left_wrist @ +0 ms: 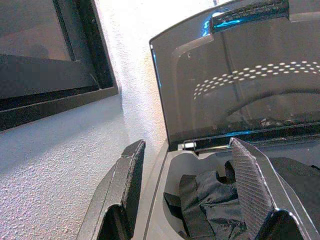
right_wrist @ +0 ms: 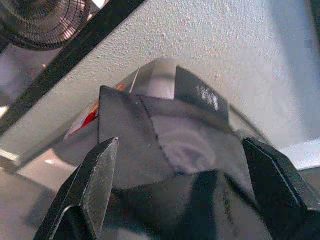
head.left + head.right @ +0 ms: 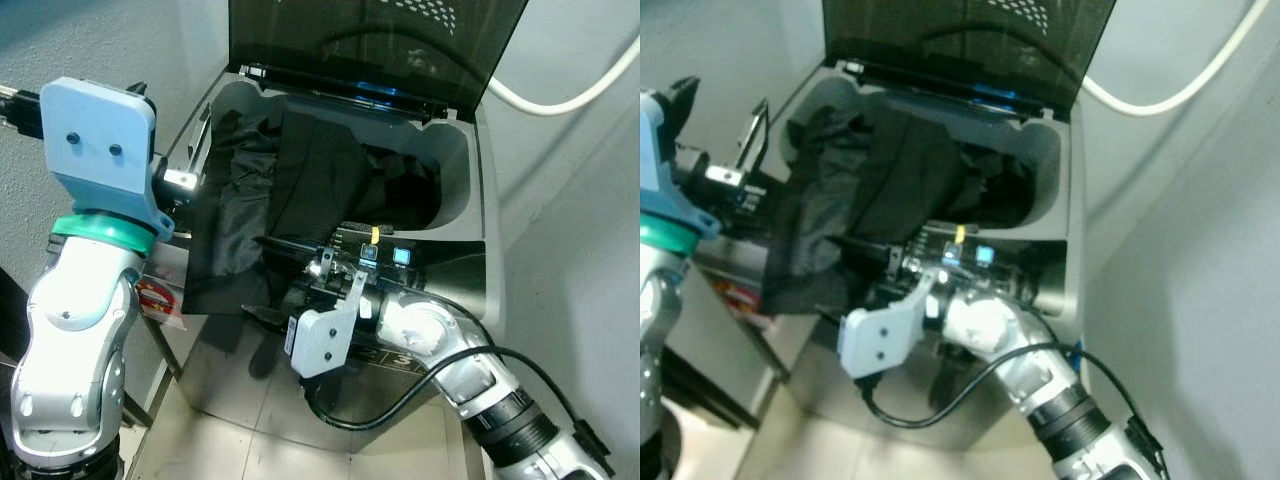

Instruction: Clothes washing

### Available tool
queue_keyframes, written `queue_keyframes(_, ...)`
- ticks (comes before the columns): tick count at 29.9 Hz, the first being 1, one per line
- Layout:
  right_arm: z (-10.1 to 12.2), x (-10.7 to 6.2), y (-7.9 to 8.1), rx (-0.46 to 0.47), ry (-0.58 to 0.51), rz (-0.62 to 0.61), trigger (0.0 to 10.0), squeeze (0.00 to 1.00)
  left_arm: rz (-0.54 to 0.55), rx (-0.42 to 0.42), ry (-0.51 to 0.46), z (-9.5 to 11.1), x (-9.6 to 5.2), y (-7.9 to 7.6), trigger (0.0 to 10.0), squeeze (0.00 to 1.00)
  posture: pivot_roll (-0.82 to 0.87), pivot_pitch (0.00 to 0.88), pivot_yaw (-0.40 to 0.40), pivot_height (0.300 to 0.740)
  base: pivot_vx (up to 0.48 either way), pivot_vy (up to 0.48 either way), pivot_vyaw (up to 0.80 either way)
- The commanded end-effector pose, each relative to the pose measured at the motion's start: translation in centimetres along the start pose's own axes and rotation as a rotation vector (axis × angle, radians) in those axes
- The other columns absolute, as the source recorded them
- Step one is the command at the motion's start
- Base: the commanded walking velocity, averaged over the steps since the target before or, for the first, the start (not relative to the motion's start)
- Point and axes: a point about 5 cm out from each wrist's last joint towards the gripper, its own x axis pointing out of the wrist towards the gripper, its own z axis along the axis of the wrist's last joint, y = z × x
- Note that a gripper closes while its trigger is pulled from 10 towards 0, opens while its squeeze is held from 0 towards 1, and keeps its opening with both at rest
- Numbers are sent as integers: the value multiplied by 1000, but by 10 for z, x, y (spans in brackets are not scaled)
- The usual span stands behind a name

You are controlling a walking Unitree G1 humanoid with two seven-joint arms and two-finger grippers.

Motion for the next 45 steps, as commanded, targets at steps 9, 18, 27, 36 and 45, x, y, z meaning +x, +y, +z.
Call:
queue_keyframes(9,-15,-7,15,418,37,3,10000,0,-7,-17,15,-3,1,-3,10000,0,188,160,-27,740,0,0,0)
queue_keyframes(18,-20,-6,12,319,45,-78,10000,0,-8,-18,16,-4,0,-3,10000,0,188,160,-27,740,0,0,0)
queue_keyframes(27,-16,-2,10,51,56,-97,10000,0,-7,-19,17,-4,0,-4,10000,0,193,163,-29,740,0,0,0)
queue_keyframes(36,-18,2,18,-1,82,-15,10000,0,-5,-19,17,-4,0,-3,10000,0,193,161,-31,740,0,0,0)
queue_keyframes(45,-20,6,18,42,65,-45,0,0,-5,-18,16,-4,0,-3,10000,0,196,155,-32,740,0,0,0)
